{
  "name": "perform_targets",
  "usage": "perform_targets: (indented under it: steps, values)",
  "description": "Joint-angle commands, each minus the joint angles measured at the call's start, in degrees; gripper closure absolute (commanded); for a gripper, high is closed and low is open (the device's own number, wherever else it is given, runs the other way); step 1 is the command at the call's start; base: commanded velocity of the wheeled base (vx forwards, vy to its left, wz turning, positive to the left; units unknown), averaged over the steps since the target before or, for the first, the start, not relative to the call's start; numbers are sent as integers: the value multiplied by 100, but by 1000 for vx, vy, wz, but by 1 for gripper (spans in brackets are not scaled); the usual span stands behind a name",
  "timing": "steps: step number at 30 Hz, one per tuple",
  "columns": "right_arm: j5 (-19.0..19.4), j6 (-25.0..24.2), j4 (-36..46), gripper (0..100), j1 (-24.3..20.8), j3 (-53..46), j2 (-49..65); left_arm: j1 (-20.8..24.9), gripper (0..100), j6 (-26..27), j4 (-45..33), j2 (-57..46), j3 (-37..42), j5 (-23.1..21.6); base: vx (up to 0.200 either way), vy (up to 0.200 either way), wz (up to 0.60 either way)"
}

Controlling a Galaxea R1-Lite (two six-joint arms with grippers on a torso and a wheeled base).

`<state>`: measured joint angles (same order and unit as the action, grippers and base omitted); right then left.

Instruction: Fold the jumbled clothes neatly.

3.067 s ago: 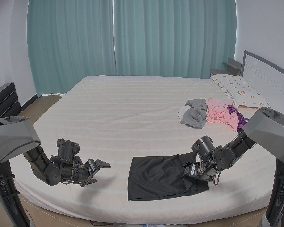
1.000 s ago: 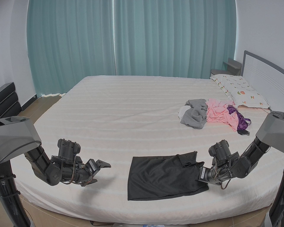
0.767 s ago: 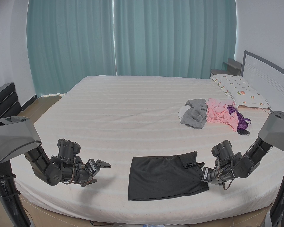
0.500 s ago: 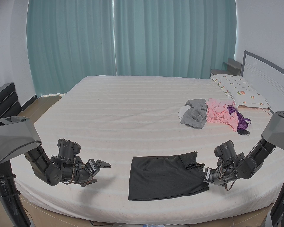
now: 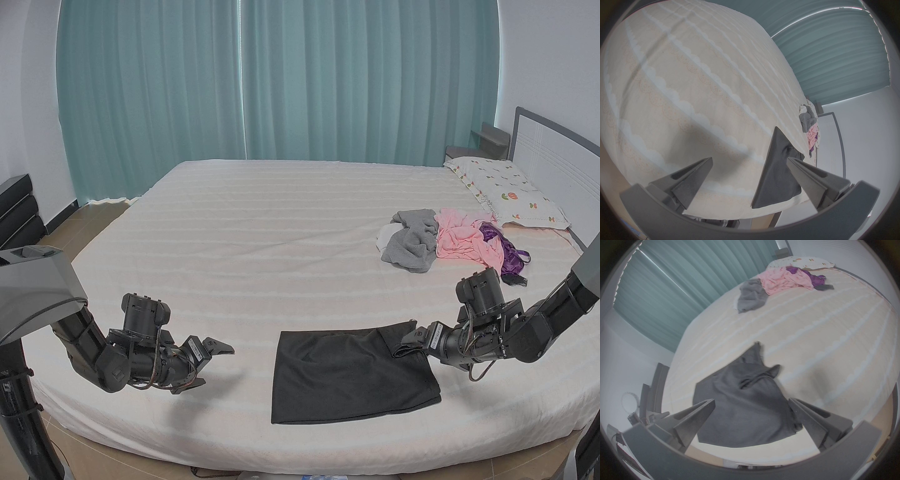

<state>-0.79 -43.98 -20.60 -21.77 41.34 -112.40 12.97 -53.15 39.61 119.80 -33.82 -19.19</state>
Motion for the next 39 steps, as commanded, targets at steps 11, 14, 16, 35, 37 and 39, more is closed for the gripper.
perform_targets:
  steps: [11,14,16,35,37,39]
  values:
    - [484,-655,21,0,-635,1280,-1390,-5,0,-11,3,9,-2,3,0,0,0]
    - [607,-673,91,0,-653,1509,-1575,-5,0,-2,3,9,-2,3,0,0,0]
    - [598,-682,250,0,-670,1737,-1715,-5,0,-2,3,9,-2,12,0,0,0]
    - [-228,-638,320,0,437,2519,-1882,-5,0,24,3,44,-2,20,0,0,0]
    - [-228,-603,311,0,666,2528,-1909,4,0,24,3,44,-2,29,0,0,0]
    - [-167,-594,311,0,762,2502,-1926,4,0,15,3,44,-11,29,0,0,0]
